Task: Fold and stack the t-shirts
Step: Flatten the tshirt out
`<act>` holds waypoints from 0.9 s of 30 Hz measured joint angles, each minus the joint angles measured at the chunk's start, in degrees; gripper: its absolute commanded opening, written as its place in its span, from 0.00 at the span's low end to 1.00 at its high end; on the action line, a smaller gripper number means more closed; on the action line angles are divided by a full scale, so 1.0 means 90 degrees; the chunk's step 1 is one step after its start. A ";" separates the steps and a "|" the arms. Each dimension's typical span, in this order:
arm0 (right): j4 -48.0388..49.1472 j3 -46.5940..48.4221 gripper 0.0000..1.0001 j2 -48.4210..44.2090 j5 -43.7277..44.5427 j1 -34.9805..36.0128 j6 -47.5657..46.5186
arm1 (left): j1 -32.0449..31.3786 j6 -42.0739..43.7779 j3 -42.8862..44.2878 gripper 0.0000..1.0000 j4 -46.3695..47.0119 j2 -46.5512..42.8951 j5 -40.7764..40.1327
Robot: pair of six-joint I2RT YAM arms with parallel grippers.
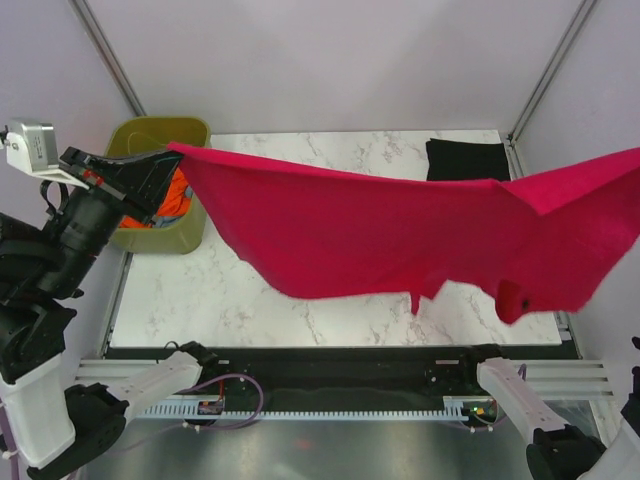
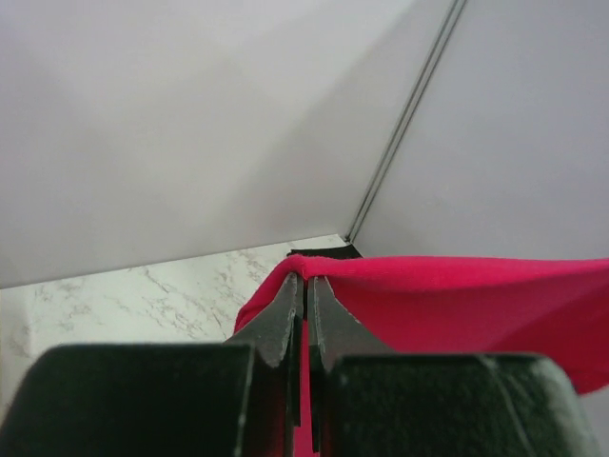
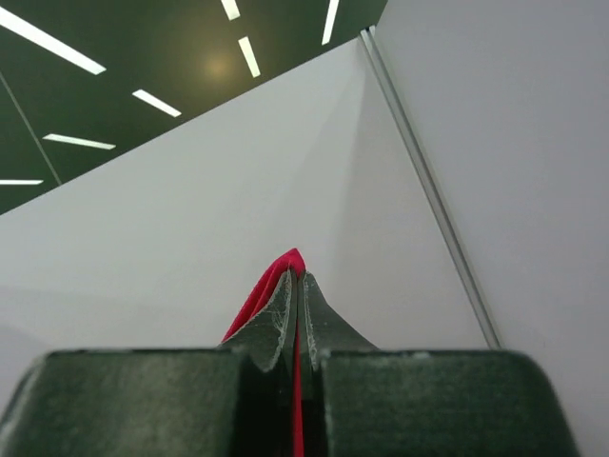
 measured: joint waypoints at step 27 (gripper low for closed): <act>0.5525 -0.5229 0.00 0.6166 -0.1977 0.0000 0.0253 | 0.2021 0.0284 -0.3322 0.02 0.1515 0.4651 -0.0447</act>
